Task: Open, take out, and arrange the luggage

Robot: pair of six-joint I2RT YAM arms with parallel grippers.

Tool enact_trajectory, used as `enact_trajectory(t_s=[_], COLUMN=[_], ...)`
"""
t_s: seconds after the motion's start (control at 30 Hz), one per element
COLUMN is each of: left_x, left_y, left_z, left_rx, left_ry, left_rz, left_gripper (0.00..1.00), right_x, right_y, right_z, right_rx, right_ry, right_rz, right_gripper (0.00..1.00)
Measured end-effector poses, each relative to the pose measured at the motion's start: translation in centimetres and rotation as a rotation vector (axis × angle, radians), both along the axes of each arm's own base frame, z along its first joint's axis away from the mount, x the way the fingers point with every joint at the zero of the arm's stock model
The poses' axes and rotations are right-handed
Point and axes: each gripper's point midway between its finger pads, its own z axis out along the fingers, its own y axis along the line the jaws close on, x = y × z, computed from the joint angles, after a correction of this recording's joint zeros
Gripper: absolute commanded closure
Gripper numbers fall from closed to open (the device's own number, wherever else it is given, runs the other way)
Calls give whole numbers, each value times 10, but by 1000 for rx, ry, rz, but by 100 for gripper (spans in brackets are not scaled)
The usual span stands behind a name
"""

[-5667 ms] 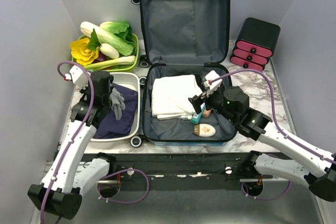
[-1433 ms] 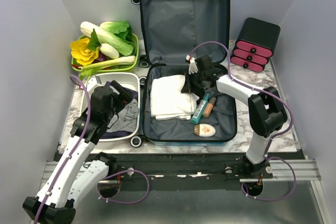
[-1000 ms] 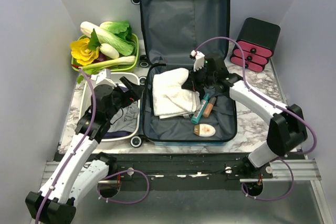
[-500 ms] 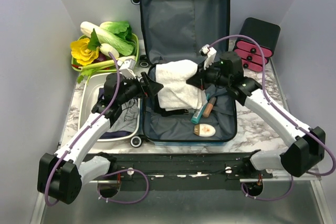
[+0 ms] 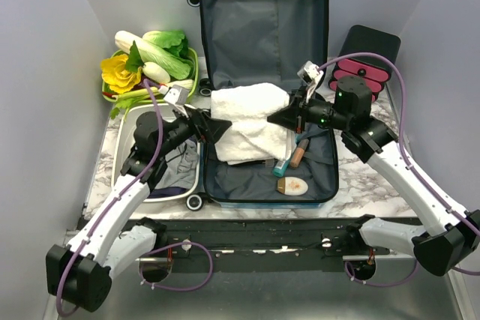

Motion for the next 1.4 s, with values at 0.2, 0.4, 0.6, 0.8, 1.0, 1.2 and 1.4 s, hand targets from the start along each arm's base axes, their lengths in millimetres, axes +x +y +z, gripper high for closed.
enact_trajectory(t_s=[0.2, 0.4, 0.6, 0.8, 1.0, 1.2, 1.4], left_x=[-16, -1, 5, 13, 4, -26, -55], left_y=[1, -1, 25, 76, 144, 195, 228], left_z=[14, 6, 13, 24, -1, -31, -46], left_rx=[-51, -52, -23, 46, 213, 362, 409], left_ry=[-82, 14, 103, 278, 444, 571, 619], left_rz=[-30, 10, 186, 507, 837, 1026, 1141], left_gripper=[48, 80, 93, 96, 96, 93, 92], right_x=[-11, 1, 8, 1, 13, -1, -23], right_y=[7, 14, 46, 108, 172, 219, 251], right_z=[5, -7, -17, -12, -42, -83, -101], right_rx=[34, 28, -5, 46, 48, 18, 19], right_ry=[14, 60, 87, 158, 309, 444, 515], right_rz=[70, 55, -2, -10, -8, 25, 70], right_gripper=[99, 99, 99, 99, 99, 99, 99])
